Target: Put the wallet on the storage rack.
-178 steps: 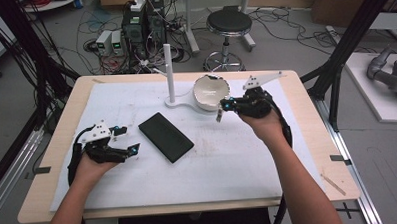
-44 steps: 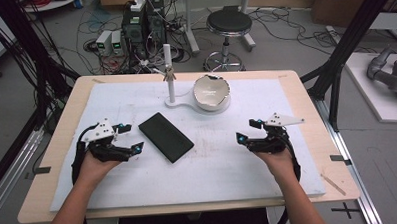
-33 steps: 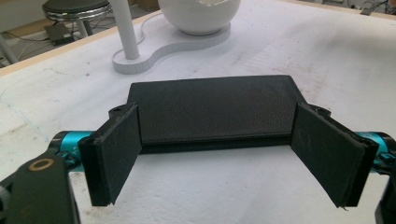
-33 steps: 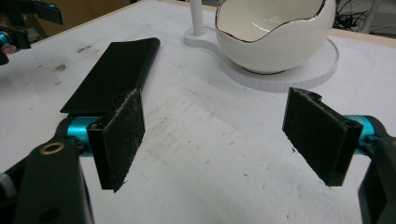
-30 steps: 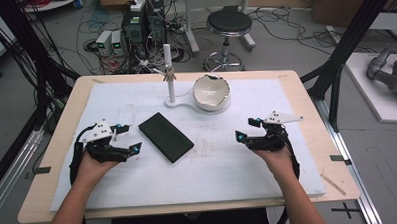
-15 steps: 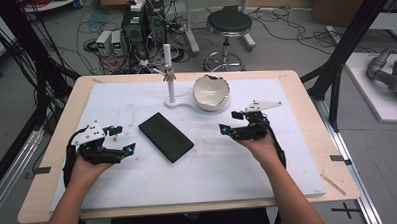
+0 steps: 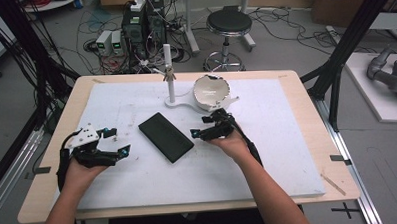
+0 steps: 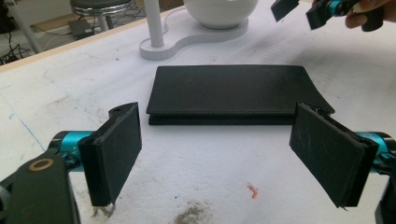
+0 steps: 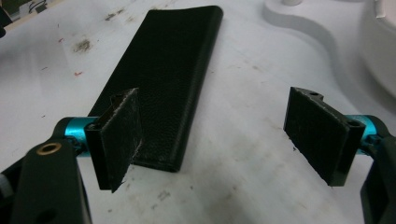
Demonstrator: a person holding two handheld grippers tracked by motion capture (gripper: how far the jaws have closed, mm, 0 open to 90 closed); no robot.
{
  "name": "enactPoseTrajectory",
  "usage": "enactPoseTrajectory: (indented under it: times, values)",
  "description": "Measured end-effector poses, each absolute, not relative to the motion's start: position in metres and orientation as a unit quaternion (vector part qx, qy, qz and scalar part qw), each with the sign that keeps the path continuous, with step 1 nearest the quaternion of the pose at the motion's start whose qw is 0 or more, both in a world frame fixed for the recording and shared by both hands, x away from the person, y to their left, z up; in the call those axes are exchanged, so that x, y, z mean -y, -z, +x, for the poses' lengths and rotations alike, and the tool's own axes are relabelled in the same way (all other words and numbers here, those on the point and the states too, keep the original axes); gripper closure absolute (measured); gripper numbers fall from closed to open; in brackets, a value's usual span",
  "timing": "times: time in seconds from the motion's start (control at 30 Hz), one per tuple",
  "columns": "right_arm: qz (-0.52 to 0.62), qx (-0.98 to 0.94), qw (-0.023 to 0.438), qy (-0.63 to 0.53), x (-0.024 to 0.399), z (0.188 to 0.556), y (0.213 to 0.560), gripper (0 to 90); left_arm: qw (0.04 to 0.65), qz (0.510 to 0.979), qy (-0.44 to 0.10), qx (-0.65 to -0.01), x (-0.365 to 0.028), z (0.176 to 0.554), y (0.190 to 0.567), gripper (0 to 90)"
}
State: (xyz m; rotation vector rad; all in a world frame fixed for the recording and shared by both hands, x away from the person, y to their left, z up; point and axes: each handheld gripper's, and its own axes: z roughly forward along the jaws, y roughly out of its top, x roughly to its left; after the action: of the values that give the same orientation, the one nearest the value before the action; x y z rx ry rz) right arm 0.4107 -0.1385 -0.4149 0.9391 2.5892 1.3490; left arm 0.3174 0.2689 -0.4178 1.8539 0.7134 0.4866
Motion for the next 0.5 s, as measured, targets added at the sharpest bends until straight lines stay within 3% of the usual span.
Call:
enactPoseTrajectory:
  times: [0.5]
  values:
    - [0.317,-0.866,-0.009,-0.385,0.098,0.414,0.448,20.3,0.522,0.774,-0.201,-0.295,-0.267,0.317,0.418,17.0]
